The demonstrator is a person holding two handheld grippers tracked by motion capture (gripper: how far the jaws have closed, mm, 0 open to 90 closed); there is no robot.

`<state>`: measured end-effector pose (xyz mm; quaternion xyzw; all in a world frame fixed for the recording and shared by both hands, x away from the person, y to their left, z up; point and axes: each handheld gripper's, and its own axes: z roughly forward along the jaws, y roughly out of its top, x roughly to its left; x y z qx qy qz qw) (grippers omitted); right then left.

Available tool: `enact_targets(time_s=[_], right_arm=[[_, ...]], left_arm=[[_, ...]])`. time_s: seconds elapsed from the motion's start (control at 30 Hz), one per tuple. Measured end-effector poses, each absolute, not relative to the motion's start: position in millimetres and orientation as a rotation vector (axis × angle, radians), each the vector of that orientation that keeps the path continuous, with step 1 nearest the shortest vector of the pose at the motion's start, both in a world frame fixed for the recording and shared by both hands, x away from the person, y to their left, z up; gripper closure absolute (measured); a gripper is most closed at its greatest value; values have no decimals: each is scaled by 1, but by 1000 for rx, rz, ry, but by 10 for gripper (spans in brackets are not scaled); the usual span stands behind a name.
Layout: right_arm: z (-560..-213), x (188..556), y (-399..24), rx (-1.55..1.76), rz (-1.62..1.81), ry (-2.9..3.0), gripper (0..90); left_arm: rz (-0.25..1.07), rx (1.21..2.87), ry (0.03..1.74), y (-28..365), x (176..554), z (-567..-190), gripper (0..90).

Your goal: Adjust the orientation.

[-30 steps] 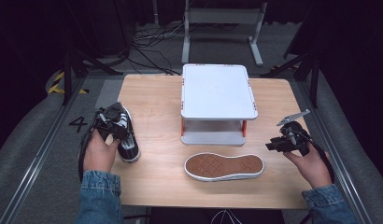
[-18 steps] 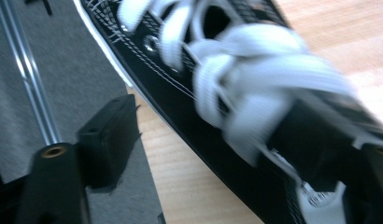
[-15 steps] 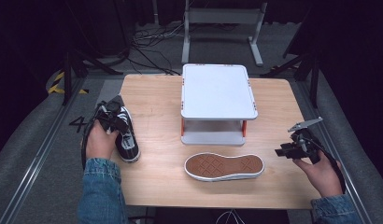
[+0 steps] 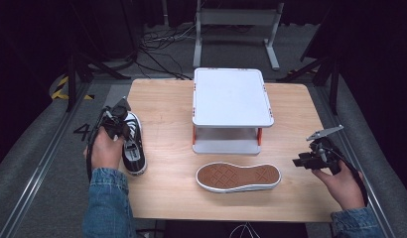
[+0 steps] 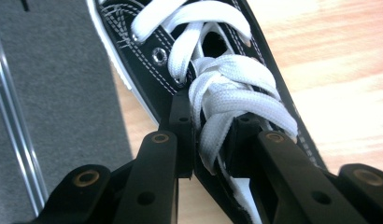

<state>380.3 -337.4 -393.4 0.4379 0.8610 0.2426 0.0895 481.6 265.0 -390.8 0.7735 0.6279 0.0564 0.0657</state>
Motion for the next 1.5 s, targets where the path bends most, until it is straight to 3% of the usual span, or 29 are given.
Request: enact_targets(time_s=[0.47, 1.1, 1.27, 1.5], right_arm=[[-385, 381, -339, 1274, 757, 2559, 608], [-382, 378, -348, 1287, 799, 2547, 608], [-383, 379, -349, 1287, 794, 2549, 609], [-385, 381, -346, 1283, 796, 2558, 610]], left_arm=[[83, 2330, 1751, 201, 465, -343, 779], [185, 2415, 1598, 156, 472, -267, 774], [137, 2438, 1525, 147, 477, -251, 783], [176, 2422, 1510, 137, 482, -224, 787]])
